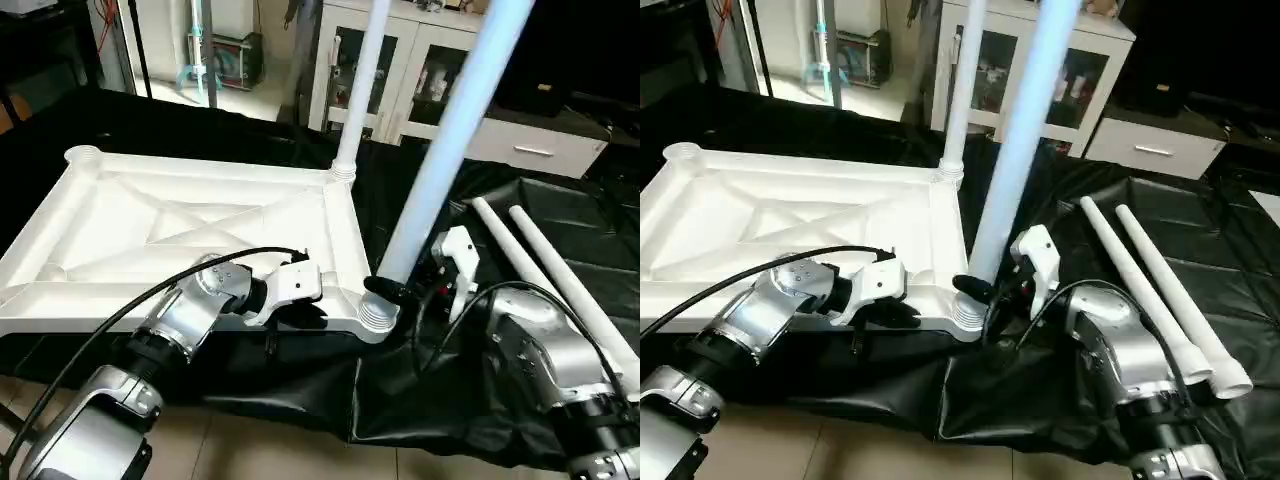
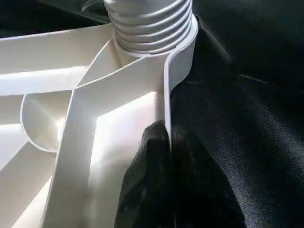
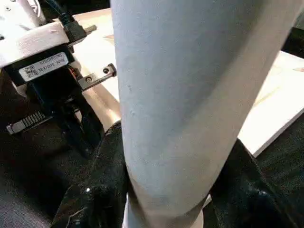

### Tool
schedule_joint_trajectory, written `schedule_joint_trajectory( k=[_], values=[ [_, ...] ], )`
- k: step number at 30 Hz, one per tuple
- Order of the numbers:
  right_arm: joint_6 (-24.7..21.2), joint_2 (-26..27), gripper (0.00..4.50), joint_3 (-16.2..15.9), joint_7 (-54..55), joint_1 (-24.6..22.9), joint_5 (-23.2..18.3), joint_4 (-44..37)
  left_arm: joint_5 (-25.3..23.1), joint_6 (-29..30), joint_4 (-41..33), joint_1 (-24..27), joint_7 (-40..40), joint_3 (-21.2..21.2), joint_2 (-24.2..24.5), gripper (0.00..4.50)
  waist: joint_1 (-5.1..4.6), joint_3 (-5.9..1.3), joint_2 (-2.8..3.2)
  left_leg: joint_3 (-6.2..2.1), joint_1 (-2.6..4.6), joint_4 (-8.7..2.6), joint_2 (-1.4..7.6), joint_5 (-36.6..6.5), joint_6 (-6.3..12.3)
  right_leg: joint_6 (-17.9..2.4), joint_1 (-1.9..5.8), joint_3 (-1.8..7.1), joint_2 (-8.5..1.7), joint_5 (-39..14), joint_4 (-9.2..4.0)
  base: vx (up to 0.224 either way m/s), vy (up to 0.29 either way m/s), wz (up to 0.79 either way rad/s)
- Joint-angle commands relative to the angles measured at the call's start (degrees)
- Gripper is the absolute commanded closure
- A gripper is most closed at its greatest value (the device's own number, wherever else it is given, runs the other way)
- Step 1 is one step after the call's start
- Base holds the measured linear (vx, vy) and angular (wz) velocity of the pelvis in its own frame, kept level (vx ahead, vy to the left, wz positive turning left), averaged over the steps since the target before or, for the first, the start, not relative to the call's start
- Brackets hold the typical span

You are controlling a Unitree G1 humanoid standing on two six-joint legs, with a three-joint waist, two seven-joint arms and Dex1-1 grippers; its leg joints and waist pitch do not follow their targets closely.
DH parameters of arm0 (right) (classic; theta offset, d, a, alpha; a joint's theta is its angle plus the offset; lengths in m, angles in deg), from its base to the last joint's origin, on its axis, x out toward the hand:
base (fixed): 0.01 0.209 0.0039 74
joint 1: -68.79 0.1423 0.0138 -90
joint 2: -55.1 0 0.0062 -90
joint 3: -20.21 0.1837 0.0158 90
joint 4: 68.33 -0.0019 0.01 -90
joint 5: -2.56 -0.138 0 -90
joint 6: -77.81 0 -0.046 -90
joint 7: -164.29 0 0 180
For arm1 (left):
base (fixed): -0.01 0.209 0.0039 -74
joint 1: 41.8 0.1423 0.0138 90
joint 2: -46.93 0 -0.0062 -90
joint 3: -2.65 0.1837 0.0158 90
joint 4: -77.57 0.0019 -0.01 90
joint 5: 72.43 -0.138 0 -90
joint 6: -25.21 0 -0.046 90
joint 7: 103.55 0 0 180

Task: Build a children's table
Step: Pick table leg

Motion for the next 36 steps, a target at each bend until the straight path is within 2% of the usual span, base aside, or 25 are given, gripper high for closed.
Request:
schedule_joint_trajectory(
  k=[1, 4, 5, 7, 8, 9, 10, 12, 13, 14, 17, 22, 32, 33, 34, 36],
  values=[
    [-4.6, -0.6, 2.67, -3.0, 2.5, -4.4, 4.6, 6.9, -1.2, -0.1, 0.1, 0.7, -0.1, 1.0, -0.6, 4.5, -0.07, -0.6, 0.84, -1.41, 0.15, -5.44, 2.34, -27.1, -1.87, -6.2, -0.05, 1.4, -3.34, -28.8, -5.67, 0.0, 0.0, 0.0],
    [-3.4, -0.2, 2.67, -1.8, 3.5, -5.8, 3.9, 6.1, -1.1, -0.1, -0.1, 0.8, -0.4, 0.9, -0.5, 4.5, -0.09, -0.57, 1.01, -1.36, 0.37, -5.5, 2.42, -27.8, -1.93, -6.3, -0.37, 1.41, -3.19, -27.8, -5.79, 0.0, 0.0, 0.0],
    [-2.2, 0.2, 2.67, -1.0, 4.3, -6.6, 3.7, 5.7, -1.1, -0.1, -0.3, 1.0, -0.8, 0.8, -0.5, 4.5, -0.12, -0.59, 1.29, -1.41, 0.43, -5.55, 2.36, -28.7, -2.06, -6.2, -0.42, 1.37, -3.16, -28.0, -5.8, 0.0, 0.0, 0.0],
    [-0.7, 0.8, 2.67, -0.4, 5.6, -7.2, 3.9, 5.4, -1.1, -0.1, -0.5, 1.1, -0.8, 0.8, -0.5, 4.5, -0.16, -0.81, 1.32, -1.42, 0.35, -5.67, 2.42, -28.1, -2.22, -6.5, -0.23, 1.33, -3.13, -25.5, -5.7, 0.0, 0.0, 0.0],
    [0.4, 1.4, 2.67, 0.4, 6.8, -7.6, 3.9, 5.2, -1.1, -0.2, -0.5, 1.2, -0.8, 0.8, -0.5, 4.5, -0.32, -0.76, 1.28, -1.46, 0.03, -5.87, 2.45, -27.5, -2.25, -6.9, -0.01, 1.22, -3.0, -23.7, -5.52, 0.0, 0.0, 0.0],
    [1.1, 1.9, 2.67, 0.9, 7.6, -7.8, 3.9, 5.2, -1.1, -0.2, -0.5, 1.1, -0.9, 0.8, -0.5, 4.5, -0.32, -0.76, 1.28, -1.46, 0.03, -5.87, 2.45, -27.5, -2.25, -6.9, -0.01, 1.22, -3.0, -23.7, -5.52, 0.0, 0.0, 0.0],
    [1.7, 2.4, 2.67, 1.6, 8.6, -8.1, 3.7, 5.1, -1.1, -0.2, -0.5, 1.1, -0.9, 0.8, -0.5, 4.5, -0.49, -0.76, 1.64, -1.47, 0.18, -5.95, 2.45, -28.3, -2.66, -7.3, -0.13, 1.15, -2.97, -22.8, -5.51, 0.0, 0.0, 0.0],
    [2.2, 3.1, 2.67, 2.3, 9.6, -8.4, 3.5, 5.1, -1.1, -0.3, -0.3, 1.1, -1.0, 0.8, -0.5, 4.5, -0.61, -0.74, 1.54, -1.39, 0.26, -5.9, 2.39, -28.9, -2.59, -7.5, -0.19, 1.22, -2.94, -22.5, -5.57, 0.0, 0.0, 0.0],
    [2.4, 3.2, 2.67, 2.5, 9.9, -8.5, 3.5, 5.1, -1.1, -0.4, -0.3, 1.0, -1.0, 0.8, -0.5, 4.5, -0.73, -0.68, 1.47, -1.42, 0.16, -5.95, 2.35, -29.1, -2.43, -7.5, -0.1, 1.22, -2.92, -22.9, -5.61, 0.0, 0.0, 0.0],
    [2.4, 3.3, 2.67, 2.6, 10.0, -8.6, 3.6, 5.1, -1.1, -0.4, -0.3, 1.0, -1.0, 0.8, -0.5, 4.5, -0.72, -0.63, 1.74, -1.46, 0.2, -5.97, 2.36, -29.6, -2.39, -7.3, -0.16, 1.25, -2.98, -23.7, -5.69, 0.0, 0.0, 0.0],
    [2.8, 3.5, 2.67, 2.8, 10.2, -8.8, 3.5, 4.9, -1.2, -0.5, -0.3, 1.0, -0.8, 0.9, -0.4, 4.5, -0.68, -0.67, 1.68, -1.39, 0.35, -5.89, 2.37, -30.0, -2.29, -7.0, -0.34, 1.35, -3.05, -24.5, -5.92, 0.0, 0.0, 0.0],
    [3.3, 3.7, 2.67, 3.1, 10.5, -8.5, 3.6, 5.1, -1.2, -0.5, -0.4, 1.1, -0.5, 1.0, -0.2, 4.5, -0.68, -0.67, 1.89, -1.4, 0.15, -6.02, 2.42, -29.0, -2.35, -7.5, -0.12, 1.34, -2.96, -22.4, -5.63, 0.0, 0.0, 0.0],
    [4.7, 4.3, 2.67, 3.7, 12.1, -8.2, 4.1, 5.6, -1.6, 0.3, -0.2, 1.0, -2.7, 0.3, -0.3, 4.5, -0.69, -0.73, 1.89, -1.3, 0.06, -6.01, 2.44, -27.7, -2.4, -8.0, 0.03, 1.4, -2.98, -20.7, -5.47, 0.0, 0.0, 0.0],
    [5.9, 5.3, 2.67, 4.5, 17.6, -7.0, 6.1, 8.0, -1.4, 2.2, -0.4, 0.5, -4.5, -0.5, -1.4, 4.5, -0.84, -0.7, 2.18, -1.17, 0.1, -6.04, 2.49, -27.4, -2.8, -8.3, -0.11, 1.41, -2.9, -19.6, -5.38, 0.0, 0.0, 0.0],
    [7.2, 7.1, 2.67, 6.3, 26.6, -4.9, 8.6, 11.8, -1.1, 5.8, -0.9, -0.5, -7.6, -1.7, -3.4, 4.5, -1.08, -0.64, 2.08, -1.13, 0.06, -6.02, 2.33, -27.5, -3.33, -8.4, -0.21, 1.34, -2.88, -20.2, -5.36, 0.0, 0.0, 0.0],
    [7.3, 7.4, 2.67, 6.6, 28.0, -4.6, 8.9, 12.4, -1.0, 6.4, -0.9, -0.7, -8.1, -1.9, -3.7, 4.5, -1.39, -0.98, 2.05, -1.37, -0.36, -5.98, 2.15, -25.2, -4.01, -8.4, 0.4, 1.28, -2.97, -19.4, -5.01, 0.0, 0.0, 0.0]
  ],
)
